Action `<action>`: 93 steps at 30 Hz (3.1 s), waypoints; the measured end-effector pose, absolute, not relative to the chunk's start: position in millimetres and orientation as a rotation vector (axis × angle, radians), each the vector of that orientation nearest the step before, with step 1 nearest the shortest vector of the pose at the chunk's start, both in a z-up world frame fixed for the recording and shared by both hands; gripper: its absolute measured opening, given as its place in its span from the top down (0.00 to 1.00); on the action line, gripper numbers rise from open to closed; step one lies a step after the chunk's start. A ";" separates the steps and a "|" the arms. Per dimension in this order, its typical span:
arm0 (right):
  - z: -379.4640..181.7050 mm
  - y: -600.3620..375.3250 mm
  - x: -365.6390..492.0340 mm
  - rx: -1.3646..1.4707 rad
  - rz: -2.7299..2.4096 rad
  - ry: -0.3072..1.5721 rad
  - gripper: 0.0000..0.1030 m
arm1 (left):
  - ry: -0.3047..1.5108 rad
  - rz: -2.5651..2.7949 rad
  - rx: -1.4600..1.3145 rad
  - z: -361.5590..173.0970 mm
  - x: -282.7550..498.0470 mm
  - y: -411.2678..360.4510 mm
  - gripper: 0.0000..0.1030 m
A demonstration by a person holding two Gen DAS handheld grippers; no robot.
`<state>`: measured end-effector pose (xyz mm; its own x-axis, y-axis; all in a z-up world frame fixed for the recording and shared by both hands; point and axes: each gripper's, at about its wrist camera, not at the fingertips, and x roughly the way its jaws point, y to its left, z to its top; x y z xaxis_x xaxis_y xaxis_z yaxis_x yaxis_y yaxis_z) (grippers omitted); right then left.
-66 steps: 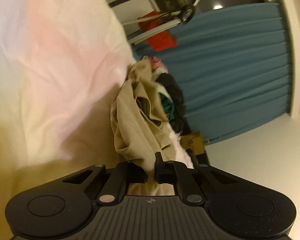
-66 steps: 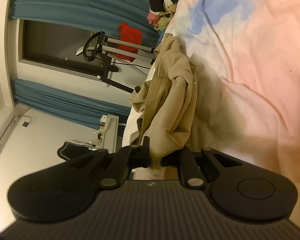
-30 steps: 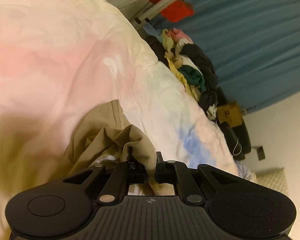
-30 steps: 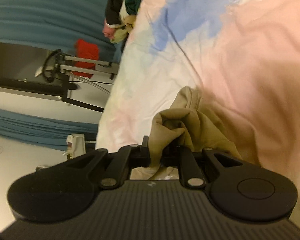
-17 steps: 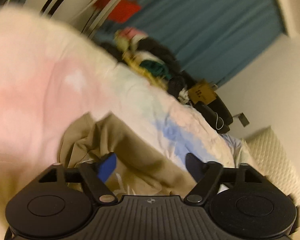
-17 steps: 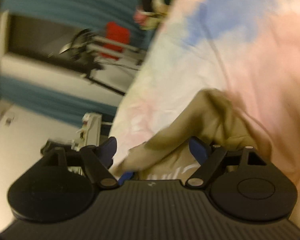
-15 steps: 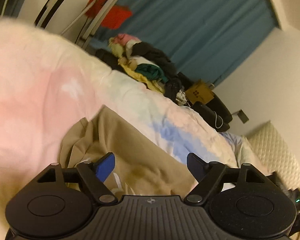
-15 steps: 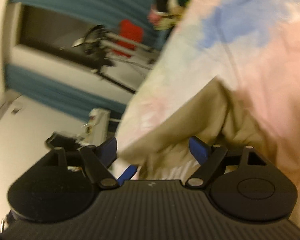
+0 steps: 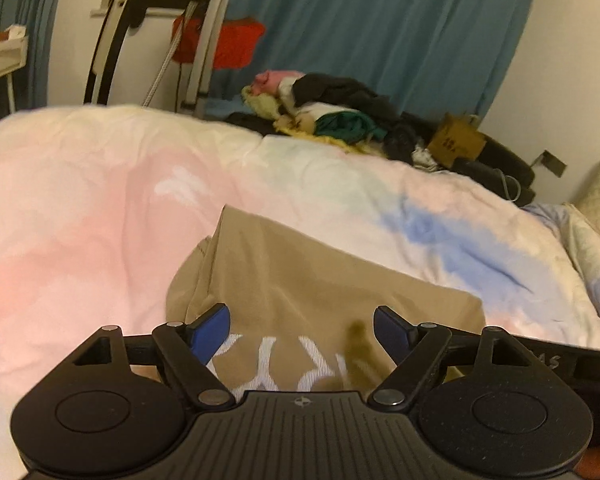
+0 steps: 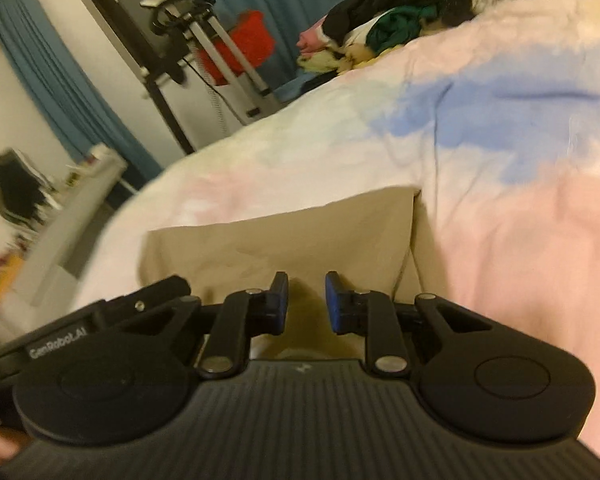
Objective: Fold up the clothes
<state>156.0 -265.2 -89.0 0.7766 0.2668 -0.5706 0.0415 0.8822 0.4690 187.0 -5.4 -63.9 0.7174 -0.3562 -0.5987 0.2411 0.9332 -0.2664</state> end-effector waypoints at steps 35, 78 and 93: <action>-63.2 -289.2 71.9 0.760 0.283 0.634 0.37 | 0.679 -0.324 -0.283 -31.2 87.6 13.2 0.18; -115.4 -325.0 37.1 1.396 0.184 0.572 0.76 | 0.911 -0.397 -1.246 -140.0 117.2 65.6 0.50; -31.7 -431.4 116.4 1.342 0.017 0.542 0.75 | 1.034 -0.469 -1.005 -8.6 282.3 -91.5 0.70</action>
<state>116.4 -431.4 -31.7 0.8767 0.3161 -0.3626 0.2932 0.2465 0.9237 282.3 -91.5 -8.6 0.4699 -0.7361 -0.4872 -0.1183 0.4944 -0.8612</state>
